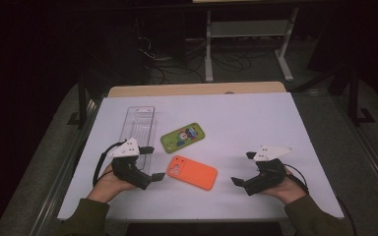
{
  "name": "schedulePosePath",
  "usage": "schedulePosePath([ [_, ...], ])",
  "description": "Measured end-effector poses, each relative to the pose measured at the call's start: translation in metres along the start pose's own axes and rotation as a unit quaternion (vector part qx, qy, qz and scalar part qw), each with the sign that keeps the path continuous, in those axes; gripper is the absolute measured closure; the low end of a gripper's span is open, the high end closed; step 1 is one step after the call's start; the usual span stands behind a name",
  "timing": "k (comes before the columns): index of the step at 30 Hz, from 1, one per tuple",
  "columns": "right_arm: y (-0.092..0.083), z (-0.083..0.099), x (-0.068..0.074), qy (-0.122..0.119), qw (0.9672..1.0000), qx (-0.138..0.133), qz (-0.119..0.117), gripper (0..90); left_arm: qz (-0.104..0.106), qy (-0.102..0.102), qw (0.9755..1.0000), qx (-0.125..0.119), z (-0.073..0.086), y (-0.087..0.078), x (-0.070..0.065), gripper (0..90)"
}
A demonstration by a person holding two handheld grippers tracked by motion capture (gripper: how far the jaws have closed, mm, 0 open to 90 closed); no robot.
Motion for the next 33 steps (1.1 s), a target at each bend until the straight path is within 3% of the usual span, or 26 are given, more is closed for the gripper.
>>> schedulePosePath([
  [33, 0.0024, -0.0038, -0.0024, 0.002, 1.0000, 0.002, 0.003, 0.0, 0.002, 0.002, 1.0000, 0.007, 0.0010, 0.0007, 0.0018, 0.0],
])
Point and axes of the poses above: each handheld gripper's, and its own axes: y roughly forward along the jaws, z roughly out of its underside, x roughly to its left, the point moved 10 cm from there along y, roughly forward along the jaws, and after that the axes turned 1 degree about x, right-handed, at the moved point
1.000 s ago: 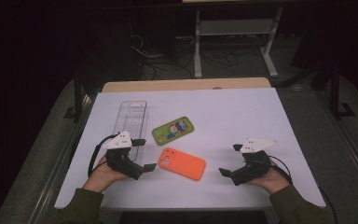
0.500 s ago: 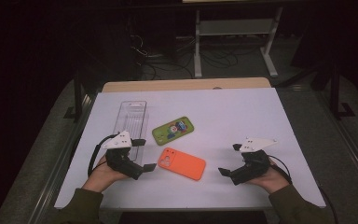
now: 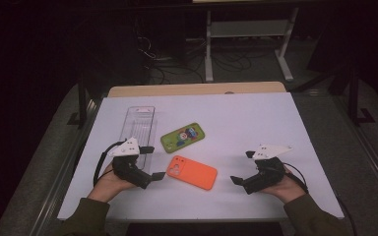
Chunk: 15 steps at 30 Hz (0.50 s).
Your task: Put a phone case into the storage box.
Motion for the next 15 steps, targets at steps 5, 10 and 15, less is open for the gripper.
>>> schedulePosePath([
  [5, 0.002, -0.006, 0.000, -0.001, 1.0000, 0.000, 0.001, 0.0, -0.001, -0.003, 1.0000, -0.003, 0.000, 0.000, 0.001, 0.0],
  [10, 0.004, -0.013, 0.000, 0.011, 0.9998, 0.011, -0.008, 0.0, -0.001, -0.004, 1.0000, -0.002, 0.000, -0.001, 0.000, 0.0],
  [15, 0.008, -0.016, 0.000, 0.006, 0.9997, 0.019, -0.013, 0.0, -0.001, -0.005, 1.0000, -0.003, 0.000, -0.001, 0.000, 0.0],
])
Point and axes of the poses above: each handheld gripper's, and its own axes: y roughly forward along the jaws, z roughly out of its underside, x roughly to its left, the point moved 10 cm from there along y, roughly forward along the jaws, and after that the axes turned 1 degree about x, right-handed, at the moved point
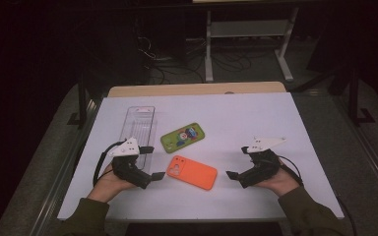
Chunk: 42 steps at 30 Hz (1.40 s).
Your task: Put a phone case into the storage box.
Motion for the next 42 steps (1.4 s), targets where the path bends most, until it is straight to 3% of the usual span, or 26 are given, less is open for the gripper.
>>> schedulePosePath([
  [21, 0.032, -0.022, 0.005, -0.018, 0.9991, 0.033, -0.018, 0.0, 0.004, -0.004, 1.0000, -0.001, 0.000, 0.000, 0.001, 0.1],
  [42, 0.054, -0.049, 0.008, -0.023, 0.9990, 0.028, -0.026, 0.0, 0.005, -0.008, 0.9999, -0.003, -0.001, 0.000, 0.001, 0.1],
])
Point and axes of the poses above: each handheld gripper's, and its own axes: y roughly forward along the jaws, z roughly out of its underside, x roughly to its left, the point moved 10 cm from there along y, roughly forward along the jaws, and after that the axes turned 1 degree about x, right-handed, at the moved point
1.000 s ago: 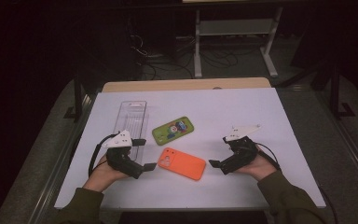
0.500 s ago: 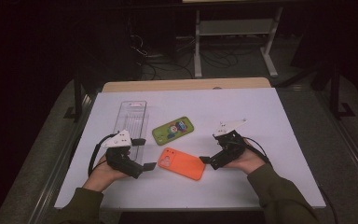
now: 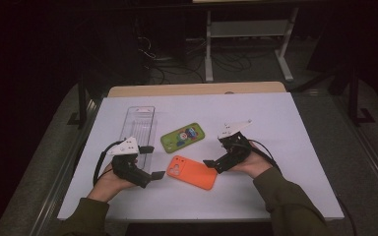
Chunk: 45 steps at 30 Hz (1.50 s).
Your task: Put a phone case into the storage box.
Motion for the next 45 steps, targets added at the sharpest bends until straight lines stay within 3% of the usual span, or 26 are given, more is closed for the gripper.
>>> schedulePosePath([
  [14, 0.016, -0.011, 0.003, -0.002, 1.0000, 0.000, -0.007, 0.0, 0.000, 0.000, 1.0000, -0.001, 0.000, 0.000, 0.000, 0.1],
  [25, 0.027, -0.005, 0.013, -0.011, 0.9992, 0.037, -0.008, 0.0, -0.001, 0.000, 1.0000, 0.000, 0.000, -0.001, 0.001, 0.1],
  [31, 0.034, 0.002, 0.021, -0.021, 0.9977, 0.062, -0.015, 0.0, -0.001, -0.004, 1.0000, 0.000, 0.000, -0.001, 0.001, 0.1],
  [34, 0.038, 0.006, 0.023, -0.045, 0.9959, 0.077, -0.014, 0.0, -0.001, -0.003, 1.0000, 0.000, 0.000, -0.001, 0.001, 0.1],
  [39, 0.042, 0.010, 0.027, -0.043, 0.9950, 0.088, -0.020, 0.0, -0.001, -0.003, 1.0000, 0.000, 0.001, -0.001, 0.001, 0.1],
  [40, 0.046, 0.012, 0.026, -0.059, 0.9940, 0.090, -0.019, 0.0, -0.001, -0.003, 1.0000, 0.000, 0.000, -0.001, 0.001, 0.1],
  [42, 0.047, 0.014, 0.029, -0.050, 0.9937, 0.098, -0.023, 0.0, -0.001, -0.002, 1.0000, 0.001, 0.001, -0.001, 0.001, 0.1],
  [43, 0.049, 0.014, 0.028, -0.062, 0.9930, 0.097, -0.023, 0.0, -0.001, -0.002, 1.0000, 0.001, 0.001, -0.001, 0.001, 0.1],
  [45, 0.051, 0.016, 0.030, -0.060, 0.9927, 0.103, -0.022, 0.0, -0.001, -0.002, 1.0000, 0.000, 0.001, -0.001, 0.001, 0.1],
])
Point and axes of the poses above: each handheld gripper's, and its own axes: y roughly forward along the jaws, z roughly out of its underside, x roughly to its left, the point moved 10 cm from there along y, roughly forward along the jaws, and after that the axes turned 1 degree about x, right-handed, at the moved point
